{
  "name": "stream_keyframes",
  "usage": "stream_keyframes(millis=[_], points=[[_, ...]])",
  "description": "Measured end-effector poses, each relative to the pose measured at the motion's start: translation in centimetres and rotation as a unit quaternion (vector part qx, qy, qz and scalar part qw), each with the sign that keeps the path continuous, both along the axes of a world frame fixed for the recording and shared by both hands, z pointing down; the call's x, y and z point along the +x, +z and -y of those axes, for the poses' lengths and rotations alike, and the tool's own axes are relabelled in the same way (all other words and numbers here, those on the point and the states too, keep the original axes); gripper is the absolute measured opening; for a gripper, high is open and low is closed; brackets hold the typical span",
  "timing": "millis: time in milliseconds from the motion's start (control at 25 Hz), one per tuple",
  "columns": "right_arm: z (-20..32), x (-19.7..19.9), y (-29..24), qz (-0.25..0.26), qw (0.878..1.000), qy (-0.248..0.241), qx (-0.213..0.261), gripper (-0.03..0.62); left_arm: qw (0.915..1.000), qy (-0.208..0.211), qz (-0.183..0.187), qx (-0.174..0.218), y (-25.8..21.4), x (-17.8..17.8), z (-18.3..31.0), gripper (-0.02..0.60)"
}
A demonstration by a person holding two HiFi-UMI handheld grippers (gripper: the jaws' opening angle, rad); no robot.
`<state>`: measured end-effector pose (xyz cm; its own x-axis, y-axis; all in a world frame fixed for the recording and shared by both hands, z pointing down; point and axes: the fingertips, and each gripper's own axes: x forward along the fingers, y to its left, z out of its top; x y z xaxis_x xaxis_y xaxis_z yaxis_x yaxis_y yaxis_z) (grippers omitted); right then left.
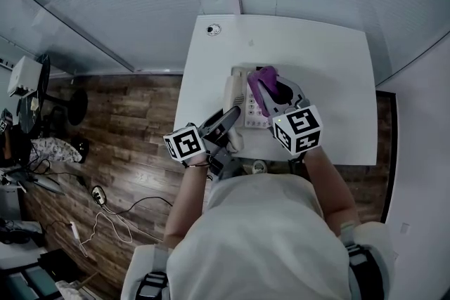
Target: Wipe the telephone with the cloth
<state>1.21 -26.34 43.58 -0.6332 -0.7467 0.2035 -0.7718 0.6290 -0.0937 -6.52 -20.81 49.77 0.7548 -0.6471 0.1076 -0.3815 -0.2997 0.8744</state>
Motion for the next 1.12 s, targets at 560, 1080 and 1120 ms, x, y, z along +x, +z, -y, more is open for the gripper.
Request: stream_keyframes(millis=[560,1080,1120], points=[[-0.3,-4.0,-4.4,0.036,0.998,-0.038,0.038,0.06,0.9944,0.025,-0.101,0.015,-1.8,0.9,-1.0,0.223],[-2.1,-6.0,-3.9,0.055,0.996,-0.072,0.024,0.06,0.9924,0.033,-0.116,0.025,-2.8,0.7,-0.9,0.224],[-2.2,-6.1,-3.9,0.057,0.995,-0.074,0.023,0.06,0.9917,0.032,-0.121,0.026,-2.9,0.6,-0.9,0.224]])
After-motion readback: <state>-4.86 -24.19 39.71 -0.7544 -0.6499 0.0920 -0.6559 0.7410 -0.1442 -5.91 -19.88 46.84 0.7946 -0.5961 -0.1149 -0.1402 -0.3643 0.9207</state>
